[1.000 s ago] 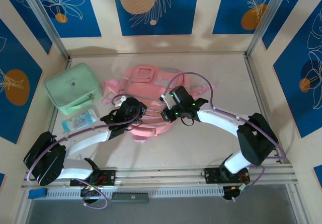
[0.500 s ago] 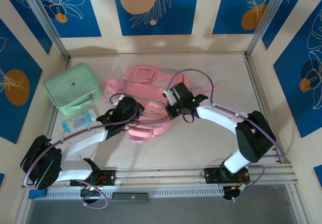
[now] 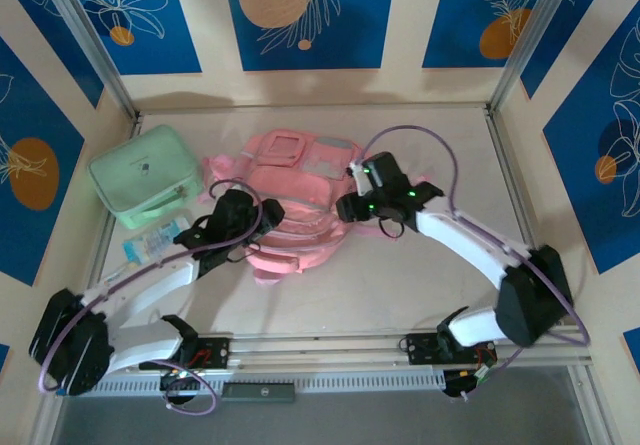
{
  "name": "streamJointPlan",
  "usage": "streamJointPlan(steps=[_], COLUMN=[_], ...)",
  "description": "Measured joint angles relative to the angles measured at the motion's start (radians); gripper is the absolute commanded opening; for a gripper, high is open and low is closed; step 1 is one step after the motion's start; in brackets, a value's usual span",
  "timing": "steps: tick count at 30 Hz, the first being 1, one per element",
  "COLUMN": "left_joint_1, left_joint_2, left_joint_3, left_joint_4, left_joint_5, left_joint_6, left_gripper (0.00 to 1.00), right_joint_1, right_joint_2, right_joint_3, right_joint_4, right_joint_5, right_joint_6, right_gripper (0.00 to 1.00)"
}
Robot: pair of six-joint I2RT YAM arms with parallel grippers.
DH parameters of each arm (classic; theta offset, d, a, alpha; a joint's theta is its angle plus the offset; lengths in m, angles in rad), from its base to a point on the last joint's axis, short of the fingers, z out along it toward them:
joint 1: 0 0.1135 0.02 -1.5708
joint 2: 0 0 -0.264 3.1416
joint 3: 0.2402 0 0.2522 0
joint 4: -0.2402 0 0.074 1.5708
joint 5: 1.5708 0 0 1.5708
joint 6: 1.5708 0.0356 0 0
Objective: Pack books, pencil case, and school supplies into a backpack
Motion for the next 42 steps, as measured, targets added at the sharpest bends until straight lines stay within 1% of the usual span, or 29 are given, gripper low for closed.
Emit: streamJointPlan(steps=[2,5,6,7,8,10,12,14,16,18,20,22,25,29,32,34,36,39,42], left_joint_1=[0.01,0.056,0.082,0.106,0.135,0.184,0.227,0.265,0.3,0.341,0.371,0.389,0.42,0.48,0.488,0.494,0.516,0.542,0.545], left_joint_2=[-0.091,-0.208,-0.232,-0.244,-0.25,-0.246,-0.219,-0.153,-0.084,0.0,0.095,0.191,0.305,0.448,0.478,0.479,0.479,0.479,0.479], left_joint_3=[0.0,0.0,-0.002,-0.008,-0.023,-0.084,-0.17,-0.261,-0.339,-0.387,-0.394,-0.393,-0.392,-0.392,-0.394,-0.369,-0.333,-0.308,-0.308], left_joint_4=[-0.053,-0.136,-0.155,-0.158,-0.15,-0.085,0.021,0.157,0.29,0.432,0.565,0.713,0.886,1.091,1.133,1.108,1.08,1.079,1.073], left_joint_5=[-0.049,-0.187,-0.24,-0.283,-0.329,-0.409,-0.477,-0.502,-0.498,-0.466,-0.42,-0.374,-0.281,-0.137,-0.092,-0.088,-0.06,-0.042,-0.03], left_joint_6=[0.082,0.227,0.283,0.332,0.393,0.518,0.646,0.76,0.852,0.93,0.991,1.045,1.089,1.11,1.115,1.111,1.102,1.087,1.083], left_gripper=[0.99,0.99,0.99,0.99,0.99,0.99,0.99,0.99,0.99,0.99,0.99,0.99,0.99,0.99,0.99,0.99,0.99,0.99,0.99], right_joint_1=[-0.039,-0.134,-0.177,-0.221,-0.269,-0.344,-0.393,-0.435,-0.47,-0.501,-0.52,-0.538,-0.551,-0.554,-0.538,-0.531,-0.545,-0.554,-0.546], right_joint_2=[-0.108,-0.231,-0.26,-0.284,-0.308,-0.335,-0.335,-0.328,-0.319,-0.298,-0.255,-0.18,-0.055,0.062,0.166,0.196,0.202,0.201,0.201], right_joint_3=[-0.056,-0.136,-0.167,-0.203,-0.251,-0.348,-0.445,-0.524,-0.581,-0.628,-0.659,-0.673,-0.663,-0.654,-0.654,-0.645,-0.626,-0.606,-0.605], right_joint_4=[0.018,0.035,0.048,0.069,0.103,0.172,0.253,0.328,0.426,0.555,0.682,0.808,0.928,1.09,1.226,1.224,1.217,1.236,1.242], right_joint_5=[0.075,0.215,0.252,0.28,0.306,0.341,0.371,0.384,0.378,0.359,0.333,0.29,0.21,0.075,0.009,-0.016,-0.066,-0.06,-0.077], right_joint_6=[0.026,0.097,0.122,0.146,0.161,0.175,0.177,0.172,0.147,0.109,0.082,0.056,0.009,-0.063,-0.109,-0.129,-0.129,-0.137,-0.143], right_gripper=[0.6,0.63,0.77,0.97,0.99,0.99,0.99,0.99,0.99,0.99,0.99,0.99,0.99,0.99,0.99,0.99,0.99,0.99,0.99])
